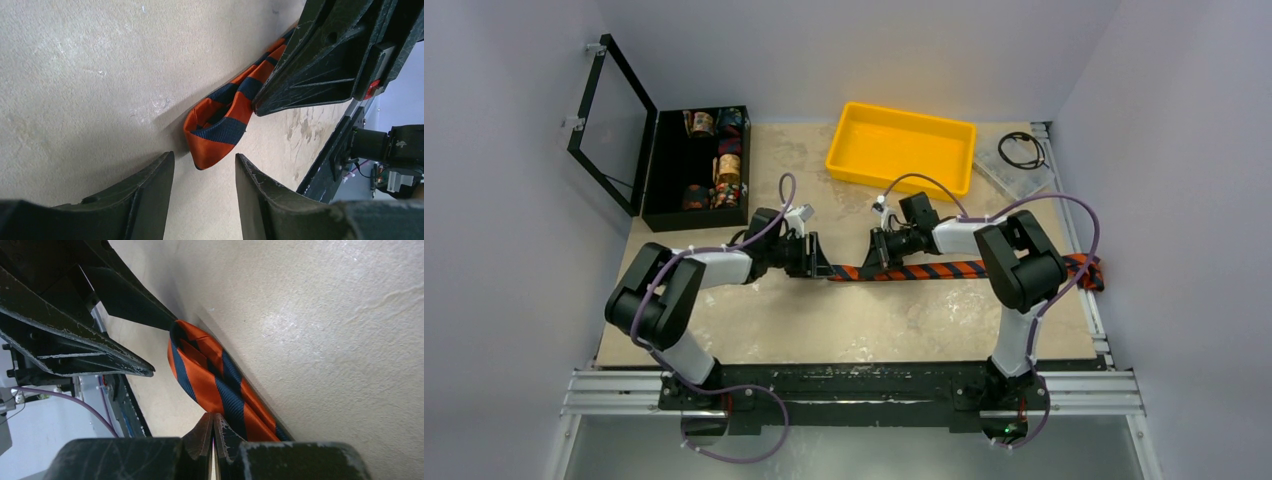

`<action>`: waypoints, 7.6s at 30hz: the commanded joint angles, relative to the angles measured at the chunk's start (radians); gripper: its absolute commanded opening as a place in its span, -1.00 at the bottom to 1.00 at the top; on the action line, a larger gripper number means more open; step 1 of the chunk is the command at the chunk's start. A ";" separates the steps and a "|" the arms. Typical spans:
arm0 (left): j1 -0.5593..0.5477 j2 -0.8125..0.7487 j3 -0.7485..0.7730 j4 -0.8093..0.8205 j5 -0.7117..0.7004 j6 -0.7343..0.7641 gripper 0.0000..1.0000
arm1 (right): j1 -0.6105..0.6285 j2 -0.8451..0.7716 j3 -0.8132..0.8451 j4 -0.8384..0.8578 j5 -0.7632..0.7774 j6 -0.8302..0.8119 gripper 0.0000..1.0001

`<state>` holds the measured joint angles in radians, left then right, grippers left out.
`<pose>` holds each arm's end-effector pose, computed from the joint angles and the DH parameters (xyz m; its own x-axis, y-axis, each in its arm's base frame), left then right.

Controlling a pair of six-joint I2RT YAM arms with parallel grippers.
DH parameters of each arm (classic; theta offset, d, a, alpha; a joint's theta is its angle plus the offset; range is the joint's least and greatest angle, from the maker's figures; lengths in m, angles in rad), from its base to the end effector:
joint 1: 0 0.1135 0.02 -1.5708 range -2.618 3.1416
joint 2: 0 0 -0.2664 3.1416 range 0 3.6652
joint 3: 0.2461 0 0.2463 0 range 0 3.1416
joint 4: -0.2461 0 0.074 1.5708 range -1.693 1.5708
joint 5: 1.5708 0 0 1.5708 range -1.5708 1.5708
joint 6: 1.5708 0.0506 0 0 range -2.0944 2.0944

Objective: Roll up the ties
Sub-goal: Roll the tie at the center of the board.

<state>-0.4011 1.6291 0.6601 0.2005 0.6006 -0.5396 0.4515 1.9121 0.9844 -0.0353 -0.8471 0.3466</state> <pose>0.2682 -0.1448 0.1361 -0.9067 -0.0759 -0.4150 0.2685 0.6549 -0.7064 0.3090 0.1920 0.1211 -0.9237 -0.1979 -0.3281 -0.3830 0.5064 0.7726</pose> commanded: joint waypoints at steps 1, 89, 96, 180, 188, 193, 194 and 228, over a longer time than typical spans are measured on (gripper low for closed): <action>0.007 0.021 0.034 0.067 0.039 -0.021 -0.08 | 0.003 0.014 0.043 -0.020 0.035 -0.041 -0.97; -0.130 0.138 0.242 0.085 0.153 -0.132 -1.00 | -0.097 -0.162 0.057 -0.397 0.004 -0.338 -0.73; -0.171 0.181 0.297 0.018 0.127 -0.095 -1.00 | -0.125 -0.220 0.039 -0.373 -0.042 -0.310 -0.39; -0.356 0.100 0.500 -0.552 -0.084 1.304 0.64 | -0.122 -0.008 0.140 -0.289 0.086 -0.224 -1.00; -0.380 0.192 0.549 -0.510 -0.139 1.374 0.56 | -0.122 -0.007 0.154 -0.306 0.077 -0.236 -1.00; -0.398 0.246 0.591 -0.534 -0.207 1.393 0.50 | -0.122 -0.008 0.157 -0.314 0.068 -0.247 -1.00; -0.401 0.256 0.600 -0.537 -0.224 1.393 0.49 | -0.123 -0.007 0.158 -0.314 0.065 -0.248 -1.00; -0.435 0.317 0.483 -0.465 -0.238 1.170 -0.32 | -0.123 -0.029 0.156 -0.373 -0.024 -0.296 -0.56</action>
<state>-0.8314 1.9121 1.1835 -0.2546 0.3569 0.6384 0.3279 1.9068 1.1137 -0.4038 -0.8196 0.0650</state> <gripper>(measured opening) 0.346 0.149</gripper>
